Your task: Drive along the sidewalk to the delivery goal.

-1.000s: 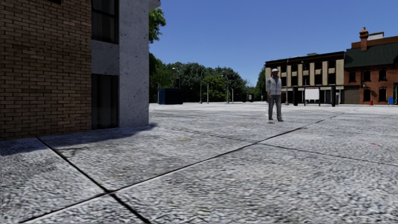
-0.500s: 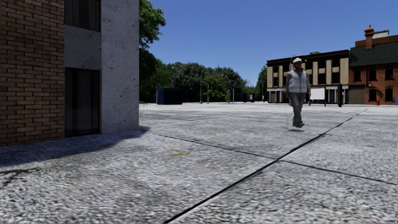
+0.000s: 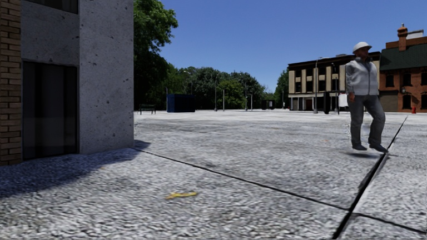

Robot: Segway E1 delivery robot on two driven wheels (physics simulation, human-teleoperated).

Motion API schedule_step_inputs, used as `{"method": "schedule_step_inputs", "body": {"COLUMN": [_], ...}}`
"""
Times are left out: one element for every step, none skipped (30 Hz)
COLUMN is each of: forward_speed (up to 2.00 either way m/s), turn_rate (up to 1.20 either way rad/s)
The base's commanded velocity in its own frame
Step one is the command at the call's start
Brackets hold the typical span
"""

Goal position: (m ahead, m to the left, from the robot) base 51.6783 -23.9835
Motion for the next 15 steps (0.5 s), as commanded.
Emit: {"method": "schedule_step_inputs", "body": {"forward_speed": [2.0,2.0,2.0,2.0,2.0,2.0,2.0,2.0,2.0,2.0,2.0,2.0,2.0,2.0,2.0], "turn_rate": [0.0,0.0,0.0,0.0,0.0,0.0,0.0,0.0,0.0,0.0,0.0,0.0,0.0,0.0,0.0]}}
